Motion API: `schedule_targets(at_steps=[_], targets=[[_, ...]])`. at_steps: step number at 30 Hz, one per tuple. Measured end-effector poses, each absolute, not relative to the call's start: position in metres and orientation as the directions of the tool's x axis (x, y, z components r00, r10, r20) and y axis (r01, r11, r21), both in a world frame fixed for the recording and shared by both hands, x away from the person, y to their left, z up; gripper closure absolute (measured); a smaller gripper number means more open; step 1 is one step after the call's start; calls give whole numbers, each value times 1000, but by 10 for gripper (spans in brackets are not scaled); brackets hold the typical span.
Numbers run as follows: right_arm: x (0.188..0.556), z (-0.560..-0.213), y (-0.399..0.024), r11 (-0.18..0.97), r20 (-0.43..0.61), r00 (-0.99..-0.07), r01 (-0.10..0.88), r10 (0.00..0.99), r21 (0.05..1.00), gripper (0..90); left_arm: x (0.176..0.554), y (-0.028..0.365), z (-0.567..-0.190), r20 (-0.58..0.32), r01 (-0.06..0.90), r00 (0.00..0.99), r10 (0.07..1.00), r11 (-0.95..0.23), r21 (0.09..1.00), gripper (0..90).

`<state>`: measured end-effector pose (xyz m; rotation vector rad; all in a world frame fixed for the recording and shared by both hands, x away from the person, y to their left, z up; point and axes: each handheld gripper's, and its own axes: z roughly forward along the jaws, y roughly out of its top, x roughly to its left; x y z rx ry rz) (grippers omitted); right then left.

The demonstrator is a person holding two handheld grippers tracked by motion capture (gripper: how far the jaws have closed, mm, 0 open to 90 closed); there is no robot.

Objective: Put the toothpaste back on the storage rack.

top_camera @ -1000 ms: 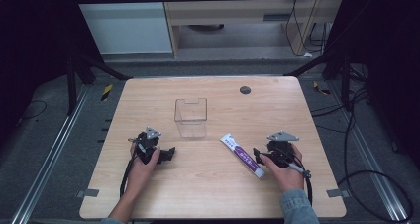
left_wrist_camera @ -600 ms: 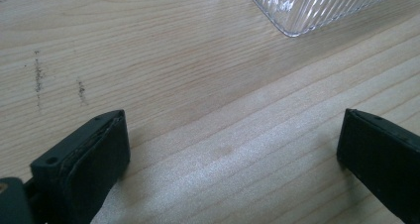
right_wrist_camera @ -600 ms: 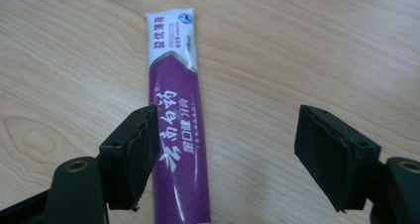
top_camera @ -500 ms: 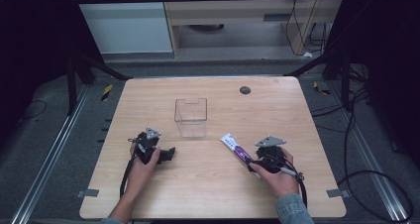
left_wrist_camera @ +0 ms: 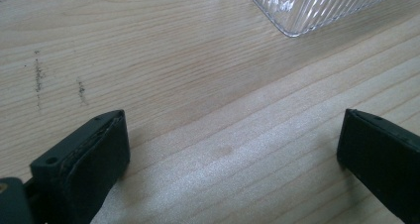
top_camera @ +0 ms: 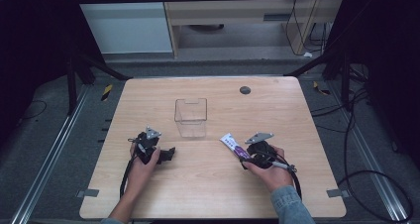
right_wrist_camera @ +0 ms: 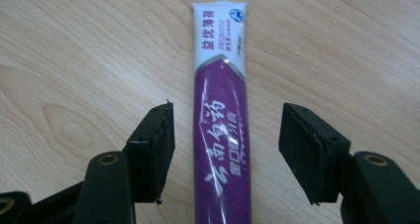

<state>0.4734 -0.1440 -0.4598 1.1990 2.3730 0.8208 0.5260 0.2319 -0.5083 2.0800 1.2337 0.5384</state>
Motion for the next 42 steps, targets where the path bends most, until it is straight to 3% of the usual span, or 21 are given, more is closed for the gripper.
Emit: schedule_targets(at_steps=[8,18,42], targets=[[485,-454,-129,496,-47,-594,624,803,603,293,526,232,-508,19,613,472,881,-344,711,0],[498,-448,-120,519,-63,-606,618,793,590,391,526,232,-508,18,614,472,881,-343,711,0],[520,-456,-105,568,-80,-626,637,775,521,400,526,232,-508,17,614,471,882,-342,712,0]])
